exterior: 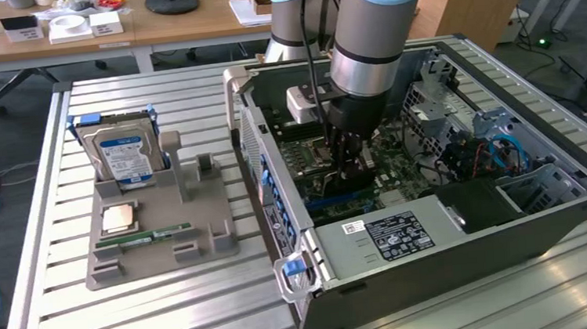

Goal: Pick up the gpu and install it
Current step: 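Insert the gpu into the slot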

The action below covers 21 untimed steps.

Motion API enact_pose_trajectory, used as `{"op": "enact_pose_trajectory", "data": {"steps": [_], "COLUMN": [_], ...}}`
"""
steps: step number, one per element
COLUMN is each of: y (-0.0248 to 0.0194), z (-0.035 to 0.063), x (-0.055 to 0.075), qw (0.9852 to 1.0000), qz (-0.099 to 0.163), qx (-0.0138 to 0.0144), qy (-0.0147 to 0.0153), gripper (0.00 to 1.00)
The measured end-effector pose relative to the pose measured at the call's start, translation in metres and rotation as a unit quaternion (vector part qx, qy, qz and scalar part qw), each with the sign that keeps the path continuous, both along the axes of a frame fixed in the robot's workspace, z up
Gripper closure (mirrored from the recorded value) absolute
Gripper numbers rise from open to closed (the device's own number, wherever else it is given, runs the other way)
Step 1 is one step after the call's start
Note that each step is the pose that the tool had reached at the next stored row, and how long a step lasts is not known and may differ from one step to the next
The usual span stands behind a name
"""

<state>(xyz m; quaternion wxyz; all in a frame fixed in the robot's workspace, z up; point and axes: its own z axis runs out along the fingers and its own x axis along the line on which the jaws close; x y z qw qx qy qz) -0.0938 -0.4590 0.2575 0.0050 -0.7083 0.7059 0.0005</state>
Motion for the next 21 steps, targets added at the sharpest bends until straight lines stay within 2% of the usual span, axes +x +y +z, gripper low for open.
{"op": "enact_pose_trajectory", "data": {"steps": [21], "y": [0.0000], "z": [0.0001], "x": [-0.0004], "qw": [1.0000], "qz": [-0.001], "qx": [0.0009], "qy": [0.0000], "gripper": [0.75]}}
